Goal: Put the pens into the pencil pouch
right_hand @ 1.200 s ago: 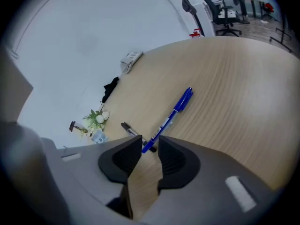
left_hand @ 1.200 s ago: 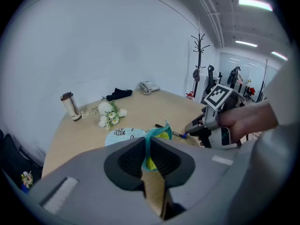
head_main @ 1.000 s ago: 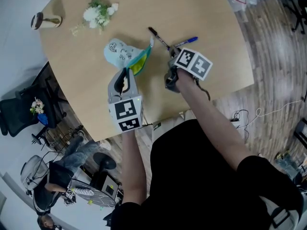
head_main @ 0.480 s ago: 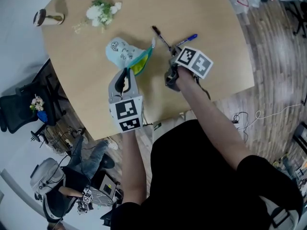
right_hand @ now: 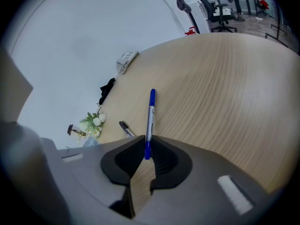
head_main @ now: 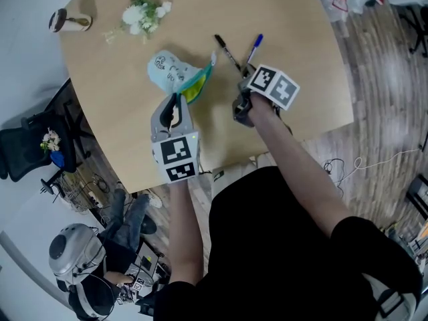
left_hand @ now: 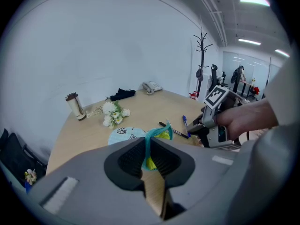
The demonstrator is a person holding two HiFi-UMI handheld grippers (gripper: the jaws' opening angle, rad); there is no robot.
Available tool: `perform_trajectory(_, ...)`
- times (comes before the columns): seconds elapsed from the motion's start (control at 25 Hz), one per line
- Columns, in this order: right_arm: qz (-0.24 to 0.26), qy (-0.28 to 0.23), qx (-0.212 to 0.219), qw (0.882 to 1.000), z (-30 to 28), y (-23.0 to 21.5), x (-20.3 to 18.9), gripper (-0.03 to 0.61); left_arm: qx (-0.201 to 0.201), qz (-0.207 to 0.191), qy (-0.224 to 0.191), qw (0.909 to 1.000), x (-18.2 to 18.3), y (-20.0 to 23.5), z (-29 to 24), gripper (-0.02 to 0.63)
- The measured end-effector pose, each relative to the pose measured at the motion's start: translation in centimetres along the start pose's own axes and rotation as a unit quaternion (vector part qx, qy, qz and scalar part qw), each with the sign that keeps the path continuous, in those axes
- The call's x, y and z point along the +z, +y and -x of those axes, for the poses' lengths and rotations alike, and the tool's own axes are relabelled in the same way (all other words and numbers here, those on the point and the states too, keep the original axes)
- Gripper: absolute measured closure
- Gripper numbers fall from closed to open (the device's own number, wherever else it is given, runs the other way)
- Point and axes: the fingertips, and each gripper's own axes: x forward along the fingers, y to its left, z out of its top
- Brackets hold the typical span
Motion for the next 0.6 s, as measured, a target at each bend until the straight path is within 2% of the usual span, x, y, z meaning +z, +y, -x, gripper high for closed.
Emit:
perform_trajectory(0.24,0.018,0.007,0.024,1.0,0.8,0.5,0.4,0.531,0.011,0.006,-0.001,0.9999,-0.2,-0.2,0.3,0.58)
perform_trajectory(0.6,0.077,0.026,0.08,0.993,2.6,2.5,0.7,0.532,0.028,0.023,-0.005,0.9993,-0.2,-1.0,0.5,0.58)
